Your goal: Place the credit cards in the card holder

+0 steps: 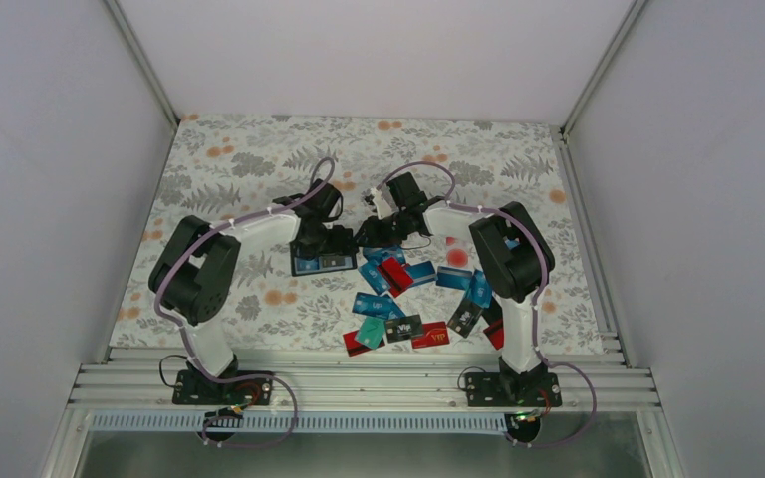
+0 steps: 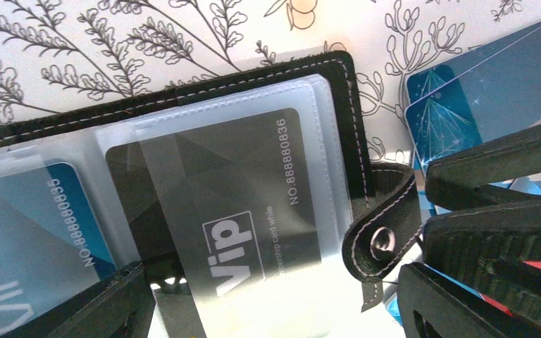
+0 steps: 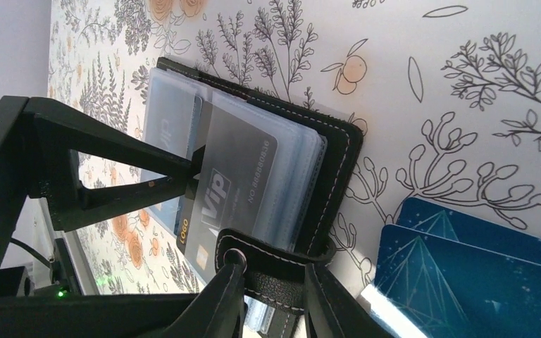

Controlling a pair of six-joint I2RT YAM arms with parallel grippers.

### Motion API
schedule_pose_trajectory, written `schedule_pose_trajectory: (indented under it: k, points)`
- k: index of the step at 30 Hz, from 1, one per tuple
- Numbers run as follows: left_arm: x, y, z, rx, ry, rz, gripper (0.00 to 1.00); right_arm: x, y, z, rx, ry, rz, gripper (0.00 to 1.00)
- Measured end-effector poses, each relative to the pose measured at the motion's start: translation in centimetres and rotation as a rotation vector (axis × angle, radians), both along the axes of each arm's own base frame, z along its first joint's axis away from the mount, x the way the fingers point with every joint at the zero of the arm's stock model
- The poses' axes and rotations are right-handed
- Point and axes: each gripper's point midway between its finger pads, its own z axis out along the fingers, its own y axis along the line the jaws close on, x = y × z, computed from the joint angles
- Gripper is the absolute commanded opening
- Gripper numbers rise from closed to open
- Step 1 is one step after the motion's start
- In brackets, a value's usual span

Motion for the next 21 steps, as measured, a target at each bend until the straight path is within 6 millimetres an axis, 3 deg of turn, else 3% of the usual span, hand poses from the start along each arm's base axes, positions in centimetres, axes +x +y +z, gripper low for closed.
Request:
schedule_pose_trajectory:
  k: [4,8,13,17,21]
  points:
    - [0.0,0.3,0.4,0.012,-0.01,0.005,0.83,0.1,-0.1,0.2,-0.003,-0.006,-0.004,0.27]
    - [0.1,1.0,2.5,0.015,-0.07,0.015,0.79,-0.2,-0.4,1.8,0.005,-0.034,-0.012,0.3]
    - [-0.1,2.0,5.1,0.016,-0.158,0.03,0.54,-2.0,-0.5,5.2,0.034,-0.08,-0.007,0.32]
    - [-0.9,3.3,4.0,0.059,-0.163,0.036,0.36,-4.6,1.4,6.8,0.061,-0.089,0.044,0.33]
    - [-1.2,3.8,2.4,0.088,-0.145,0.037,0.24,-7.1,3.5,6.4,0.061,-0.064,0.099,0.31]
